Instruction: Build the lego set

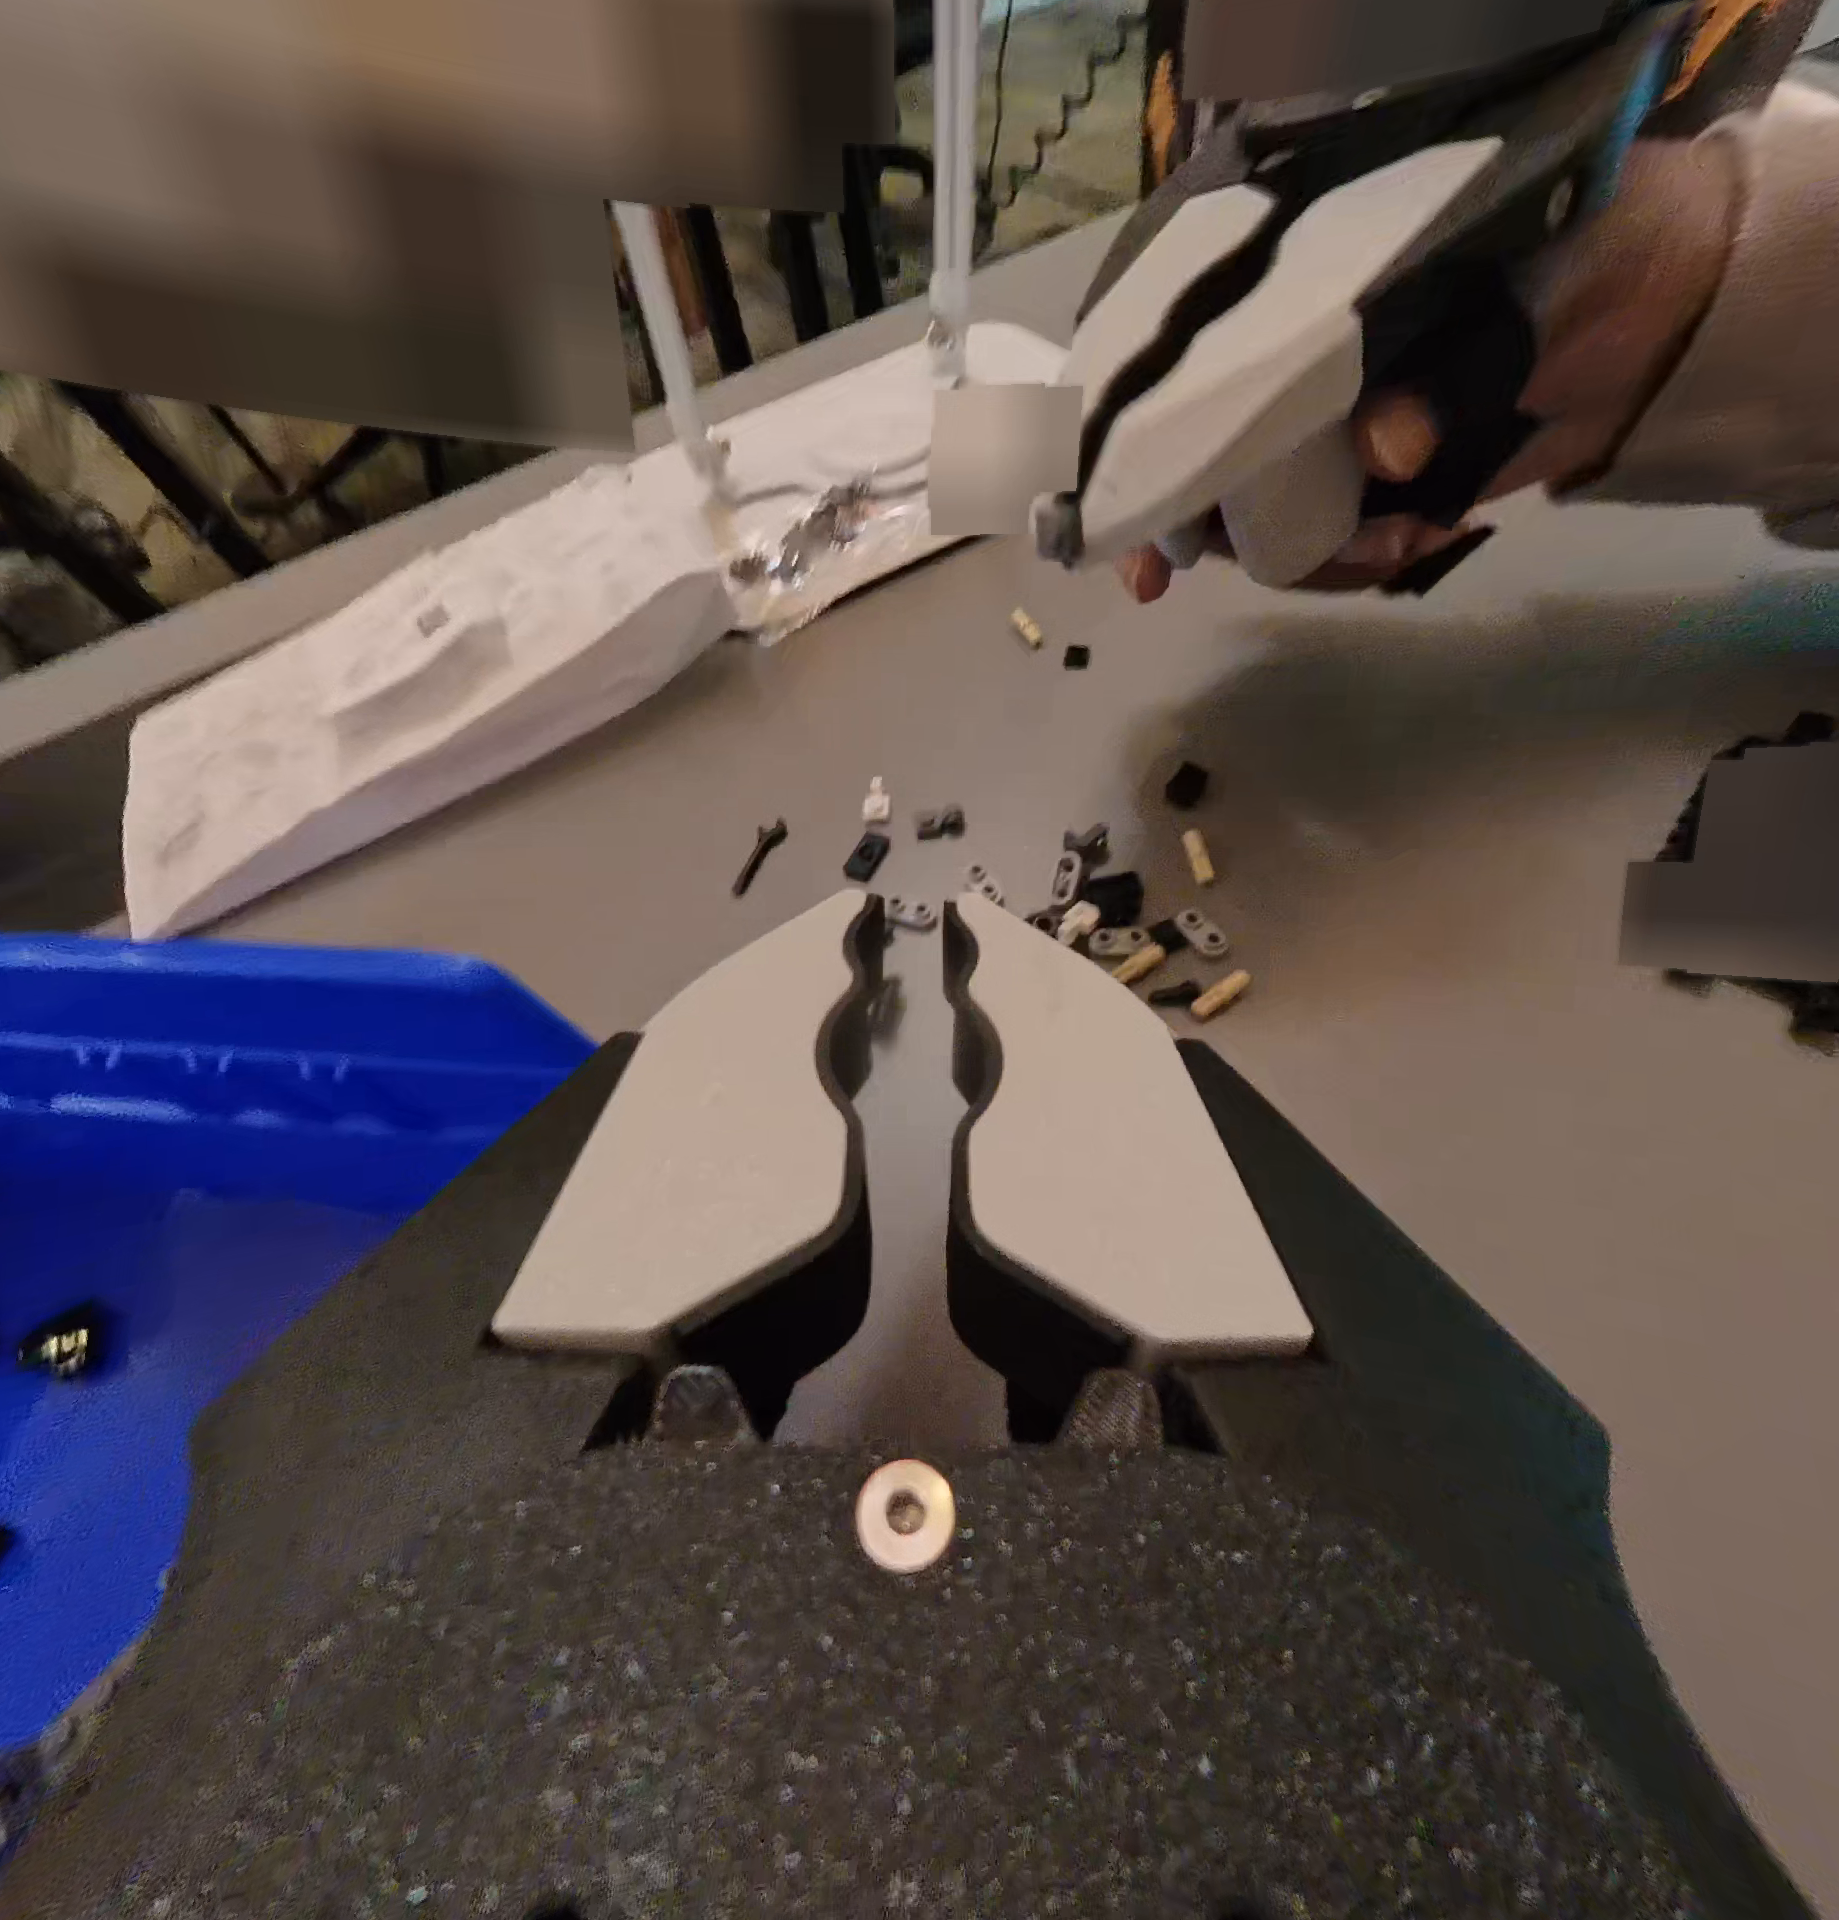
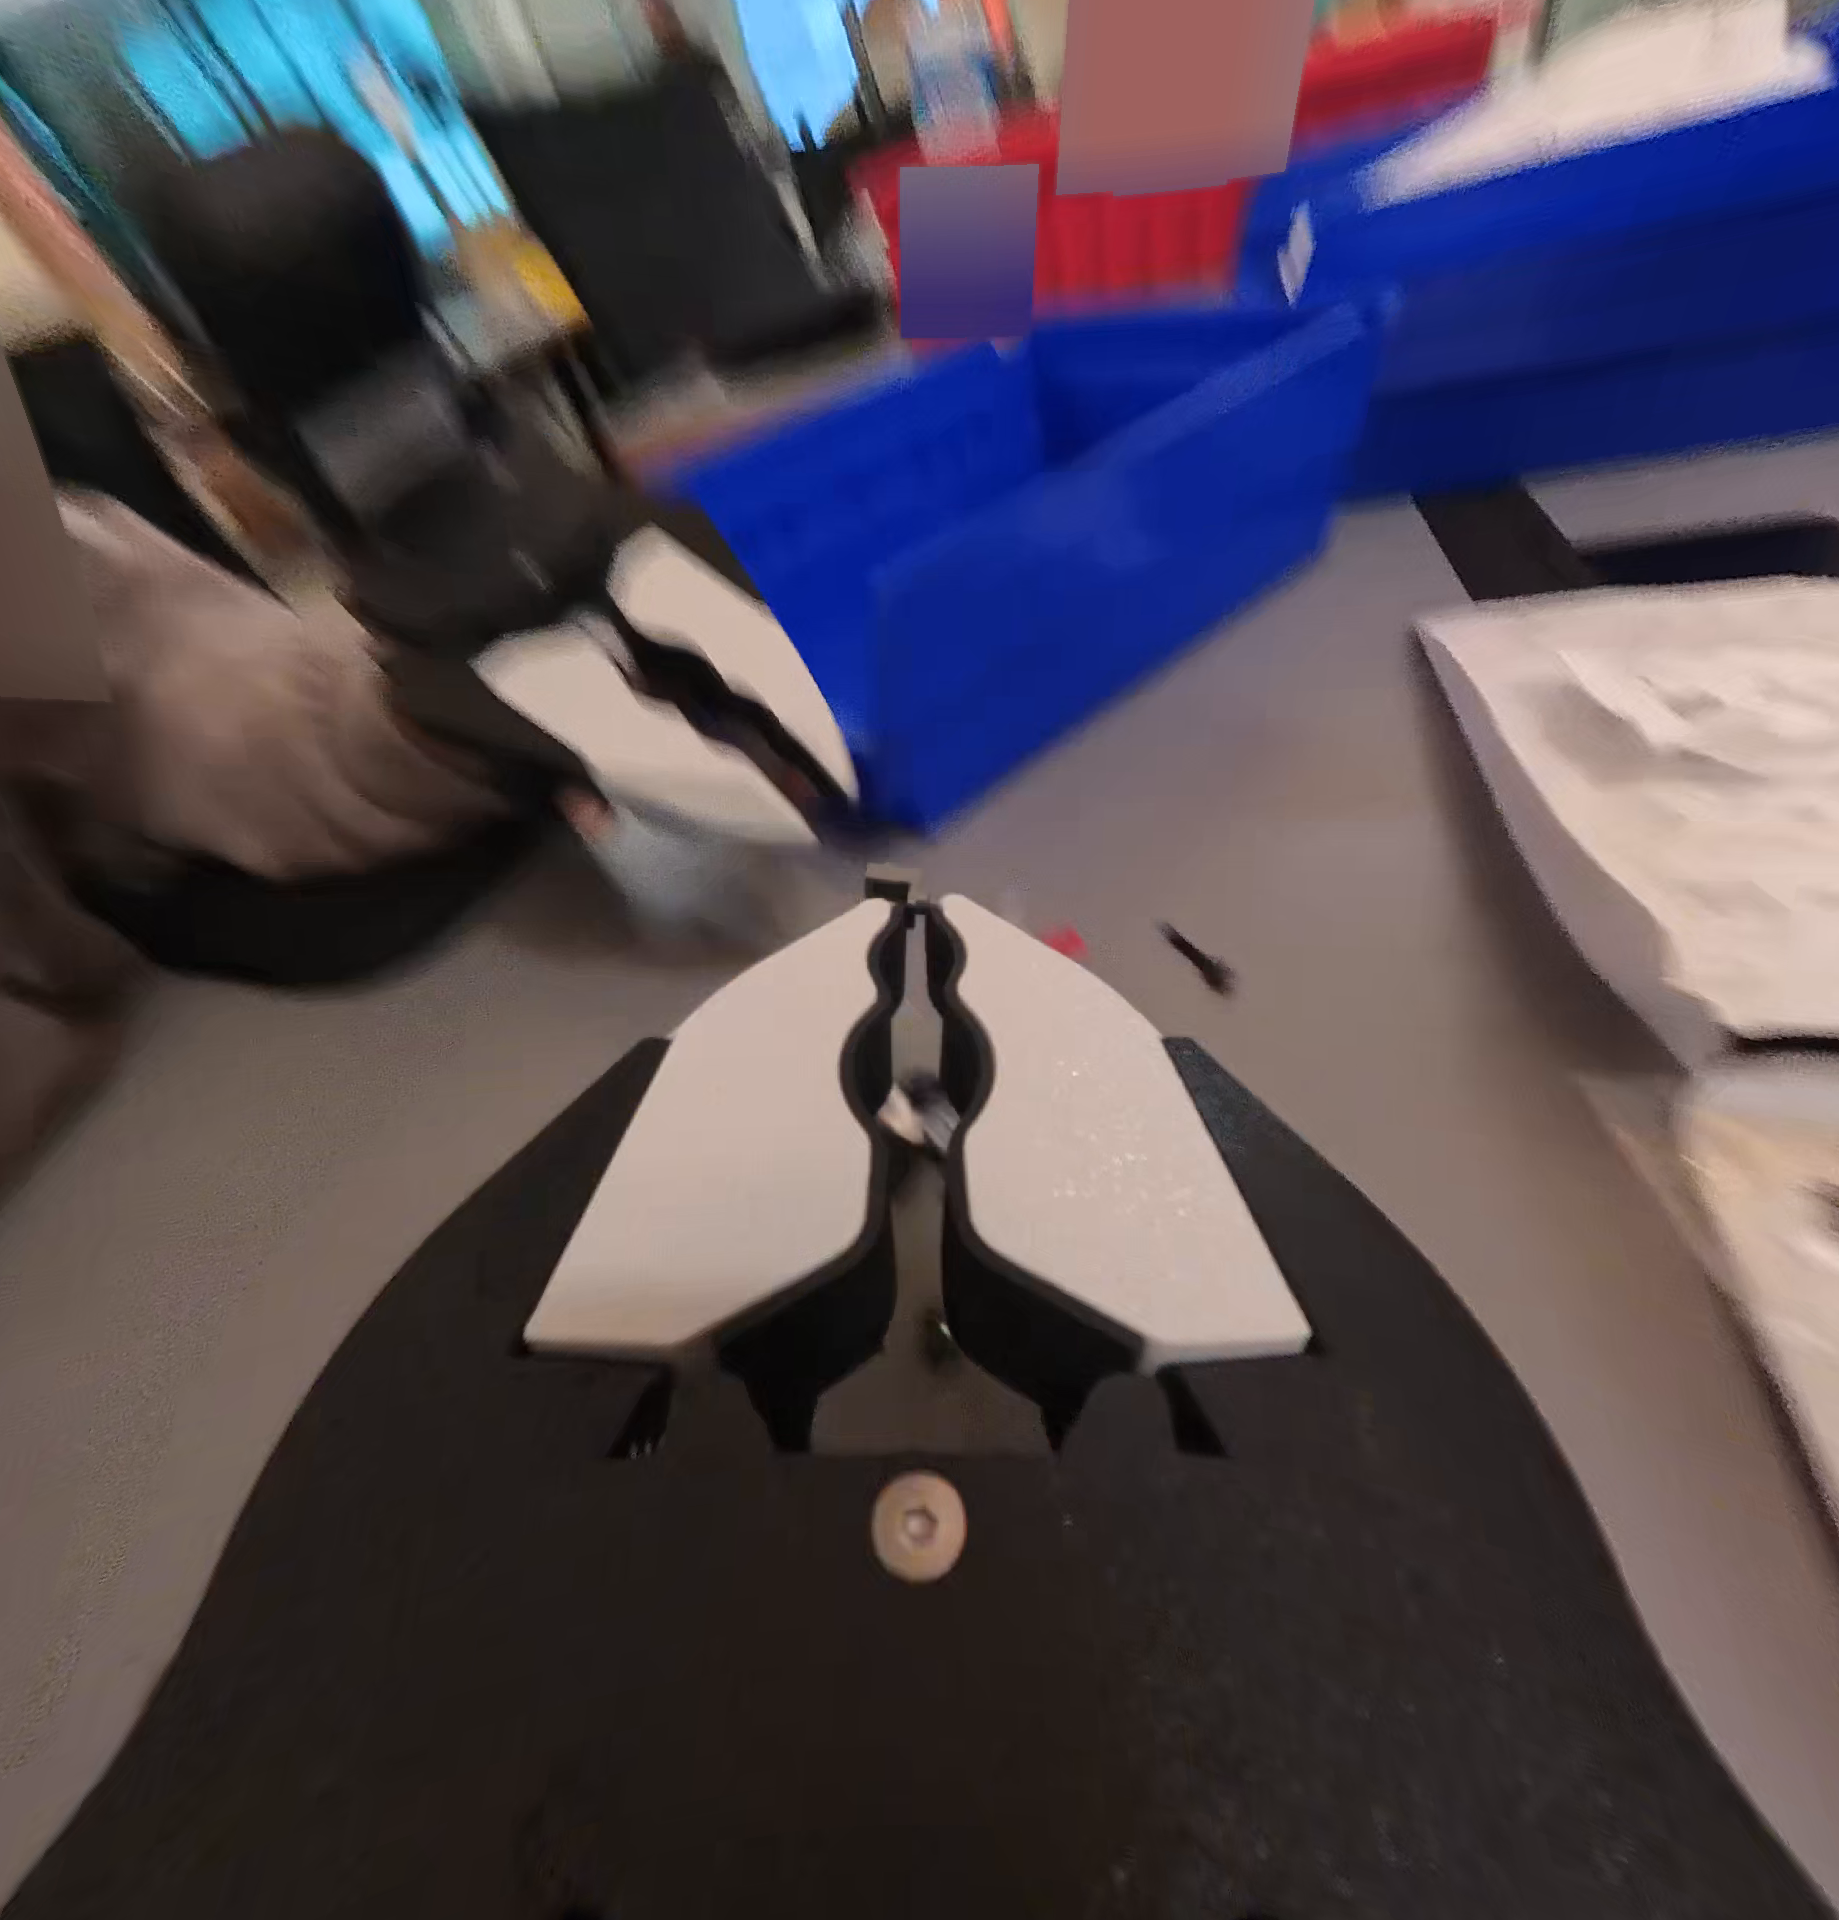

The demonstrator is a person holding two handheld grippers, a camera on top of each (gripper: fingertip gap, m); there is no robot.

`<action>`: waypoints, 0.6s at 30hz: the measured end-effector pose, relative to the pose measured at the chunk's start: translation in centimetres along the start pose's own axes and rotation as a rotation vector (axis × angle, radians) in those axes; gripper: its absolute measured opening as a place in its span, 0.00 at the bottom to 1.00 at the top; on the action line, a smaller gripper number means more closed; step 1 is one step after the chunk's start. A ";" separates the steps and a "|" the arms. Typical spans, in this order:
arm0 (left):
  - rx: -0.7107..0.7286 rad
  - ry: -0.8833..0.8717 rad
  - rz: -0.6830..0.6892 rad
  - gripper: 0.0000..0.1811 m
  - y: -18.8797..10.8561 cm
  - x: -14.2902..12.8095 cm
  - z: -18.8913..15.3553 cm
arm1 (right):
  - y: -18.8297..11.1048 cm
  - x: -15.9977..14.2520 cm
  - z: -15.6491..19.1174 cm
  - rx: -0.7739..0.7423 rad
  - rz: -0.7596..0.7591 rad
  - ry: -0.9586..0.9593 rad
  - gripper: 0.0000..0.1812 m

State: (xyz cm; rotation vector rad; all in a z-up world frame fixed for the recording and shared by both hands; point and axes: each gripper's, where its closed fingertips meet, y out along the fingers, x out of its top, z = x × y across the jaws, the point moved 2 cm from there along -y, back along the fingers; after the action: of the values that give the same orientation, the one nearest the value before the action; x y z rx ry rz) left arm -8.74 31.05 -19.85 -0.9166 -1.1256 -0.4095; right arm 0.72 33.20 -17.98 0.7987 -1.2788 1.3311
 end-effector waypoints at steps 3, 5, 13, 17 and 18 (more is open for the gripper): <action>-0.002 -0.076 0.012 0.04 -0.3 -0.3 0.9 | 0.0 -3.4 -1.9 -0.127 0.331 -0.150 0.02; 0.000 -0.086 0.020 0.04 -0.2 -0.5 1.1 | 0.1 -4.8 -2.4 -0.135 0.463 -0.174 0.02; 0.015 -0.075 0.064 0.04 -0.2 -1.1 1.5 | 0.2 -6.5 -3.0 -0.149 0.602 -0.227 0.07; -0.006 -0.075 0.094 0.04 -0.4 -1.4 1.5 | -0.6 -5.4 -2.7 -0.194 0.530 -0.238 0.09; -0.020 -0.072 0.110 0.04 -0.4 -1.6 1.4 | -0.8 -5.2 -2.6 -0.208 0.515 -0.242 0.09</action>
State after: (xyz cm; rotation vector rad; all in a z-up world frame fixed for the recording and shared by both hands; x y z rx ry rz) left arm -10.53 31.65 -20.93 -1.0124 -1.1328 -0.3006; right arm 3.09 34.34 -23.28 0.5091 -1.8703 1.4945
